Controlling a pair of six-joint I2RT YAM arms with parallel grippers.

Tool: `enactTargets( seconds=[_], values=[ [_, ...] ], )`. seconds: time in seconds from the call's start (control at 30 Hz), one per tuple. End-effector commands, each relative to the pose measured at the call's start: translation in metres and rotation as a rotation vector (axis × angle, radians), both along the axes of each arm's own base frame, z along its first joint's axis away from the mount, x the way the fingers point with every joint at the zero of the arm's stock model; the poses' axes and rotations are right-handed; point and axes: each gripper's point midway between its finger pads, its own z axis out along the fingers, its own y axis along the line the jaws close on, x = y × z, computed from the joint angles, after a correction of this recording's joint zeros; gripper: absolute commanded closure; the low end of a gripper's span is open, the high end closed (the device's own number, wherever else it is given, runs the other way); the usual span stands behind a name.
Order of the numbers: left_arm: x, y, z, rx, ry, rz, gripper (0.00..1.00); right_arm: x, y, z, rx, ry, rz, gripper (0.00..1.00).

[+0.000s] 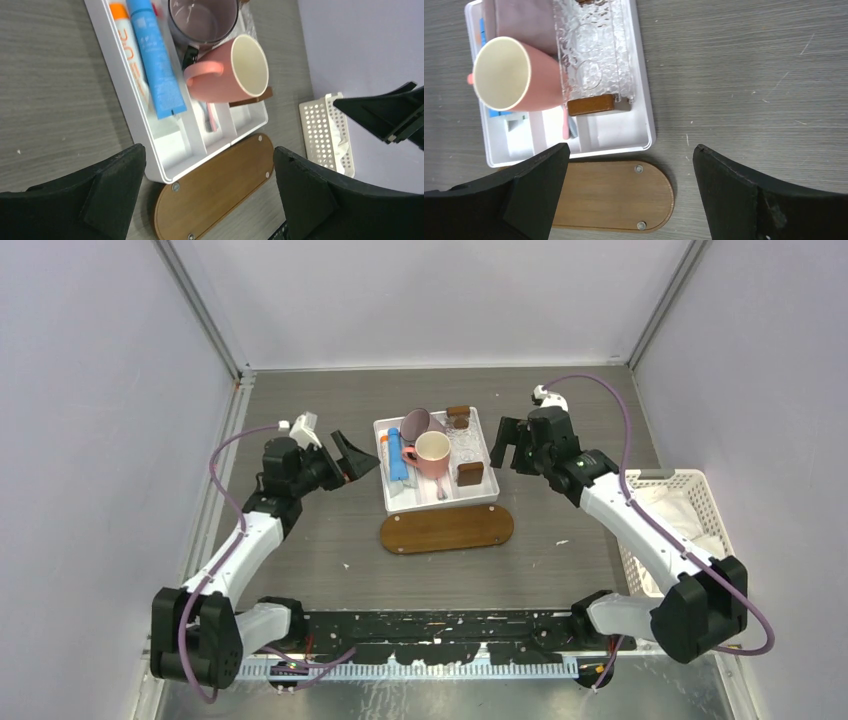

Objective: Prepare toiletry sets of a toothbrush and toothpaste on the tray

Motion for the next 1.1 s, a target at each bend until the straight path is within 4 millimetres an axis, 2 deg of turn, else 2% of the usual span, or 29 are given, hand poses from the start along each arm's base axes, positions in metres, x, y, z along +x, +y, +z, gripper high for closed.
enactTargets(
  seconds=[0.0,0.1,0.37,0.43,0.47,0.57,0.7,0.8,0.87,0.97,1.07],
  values=[
    [-0.009,-0.007,0.012,0.025,-0.018,-0.061,0.00,0.010,-0.009,0.000,-0.054,-0.018,-0.048,0.01],
    [-0.015,-0.001,0.020,0.056,-0.057,-0.039,0.00,0.012,-0.009,-0.005,-0.061,-0.002,-0.053,0.00],
    [-0.025,0.002,0.018,0.085,-0.044,-0.032,0.00,0.010,-0.009,-0.008,-0.042,0.010,-0.071,0.00],
    [-0.027,0.002,0.017,0.087,-0.043,-0.032,0.00,0.009,-0.014,-0.007,-0.052,0.008,-0.101,0.00],
    [-0.027,0.002,0.015,0.090,-0.038,-0.029,0.00,0.009,-0.021,-0.006,-0.070,0.007,-0.139,0.00],
    [-0.028,0.000,0.014,0.103,-0.030,-0.028,0.00,0.003,-0.062,0.007,-0.173,-0.013,-0.333,0.00],
    [-0.027,-0.019,0.016,0.127,-0.037,-0.073,0.00,-0.021,-0.115,0.018,-0.298,-0.023,-0.558,0.00],
    [-0.028,-0.043,0.013,0.161,-0.033,-0.127,0.00,-0.034,-0.149,0.014,-0.245,-0.010,-0.691,0.00],
    [-0.028,-0.053,0.009,0.172,-0.019,-0.147,0.00,-0.038,-0.164,0.006,-0.157,0.009,-0.741,0.01],
    [-0.029,-0.058,0.005,0.167,-0.017,-0.158,0.00,-0.039,-0.188,0.002,-0.146,0.021,-0.833,0.06],
    [-0.032,-0.057,0.003,0.167,-0.014,-0.162,0.00,-0.031,-0.208,-0.005,-0.196,0.045,-0.930,0.07]
  ],
)
